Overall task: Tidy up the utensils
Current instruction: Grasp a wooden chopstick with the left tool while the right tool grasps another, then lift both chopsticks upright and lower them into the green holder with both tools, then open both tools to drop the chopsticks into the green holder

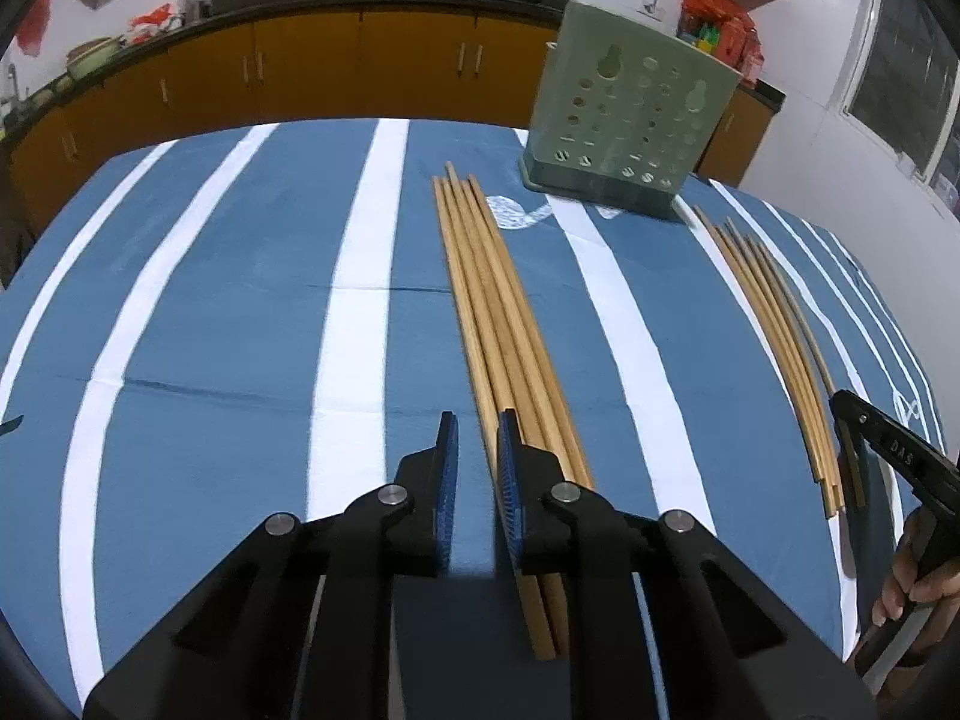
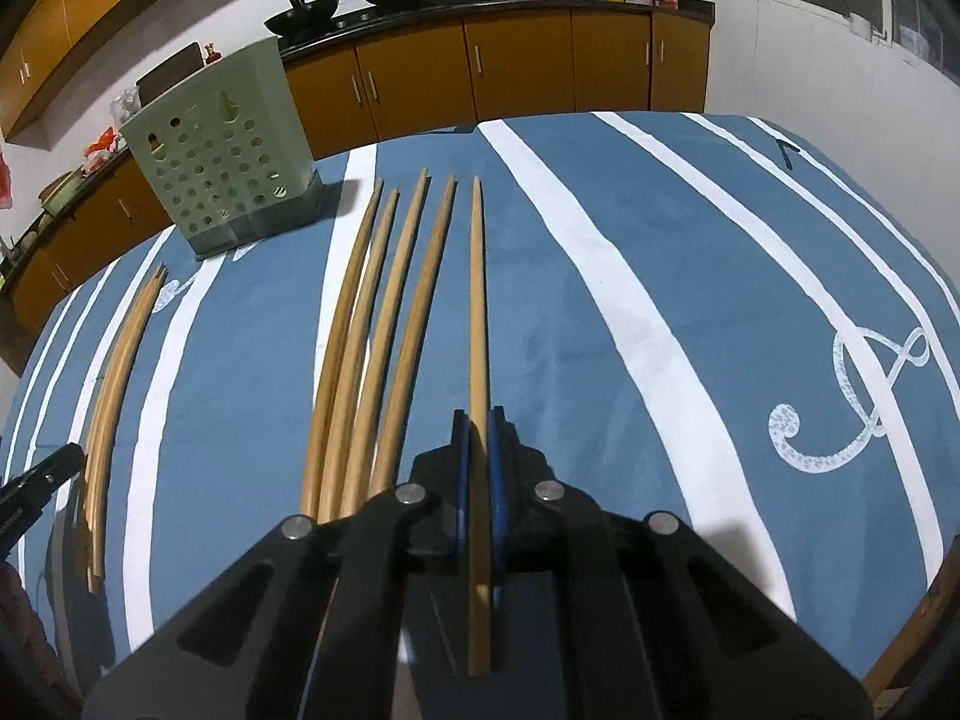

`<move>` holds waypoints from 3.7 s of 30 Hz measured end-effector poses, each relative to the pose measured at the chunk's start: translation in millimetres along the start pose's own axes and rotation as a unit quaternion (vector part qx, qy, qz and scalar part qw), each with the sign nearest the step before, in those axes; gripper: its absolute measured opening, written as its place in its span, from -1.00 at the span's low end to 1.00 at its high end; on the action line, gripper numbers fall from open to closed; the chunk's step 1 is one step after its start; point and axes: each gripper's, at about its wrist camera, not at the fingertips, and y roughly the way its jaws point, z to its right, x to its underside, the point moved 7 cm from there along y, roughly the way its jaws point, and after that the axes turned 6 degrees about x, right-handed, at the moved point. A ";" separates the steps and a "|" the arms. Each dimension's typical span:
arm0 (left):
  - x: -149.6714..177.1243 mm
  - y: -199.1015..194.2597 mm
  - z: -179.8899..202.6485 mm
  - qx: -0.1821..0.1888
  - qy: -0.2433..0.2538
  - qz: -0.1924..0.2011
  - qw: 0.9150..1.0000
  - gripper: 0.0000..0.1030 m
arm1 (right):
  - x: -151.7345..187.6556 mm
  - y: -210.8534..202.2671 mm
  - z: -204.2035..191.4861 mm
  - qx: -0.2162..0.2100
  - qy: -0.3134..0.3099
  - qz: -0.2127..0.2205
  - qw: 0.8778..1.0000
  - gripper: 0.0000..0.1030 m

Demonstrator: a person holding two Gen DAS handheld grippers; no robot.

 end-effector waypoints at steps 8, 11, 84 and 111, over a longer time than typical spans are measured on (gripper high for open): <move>2.7 3.4 4.3 -0.015 0.016 -0.018 1.000 -0.79 | 2.3 -2.3 -3.2 -0.002 -0.010 -0.002 1.000 -0.80; 5.1 2.6 6.4 -0.026 0.027 -0.015 0.999 -0.82 | 2.9 -2.8 -4.2 -0.001 -0.015 0.000 1.000 -0.79; -255.4 -147.9 52.0 0.053 0.062 0.275 0.958 -0.87 | -261.8 -198.9 -75.2 -0.167 -0.025 0.333 0.928 -0.86; -233.9 -74.4 58.6 0.060 0.047 0.178 0.981 -0.83 | -244.7 -126.2 -92.7 -0.149 -0.025 0.264 0.953 -0.62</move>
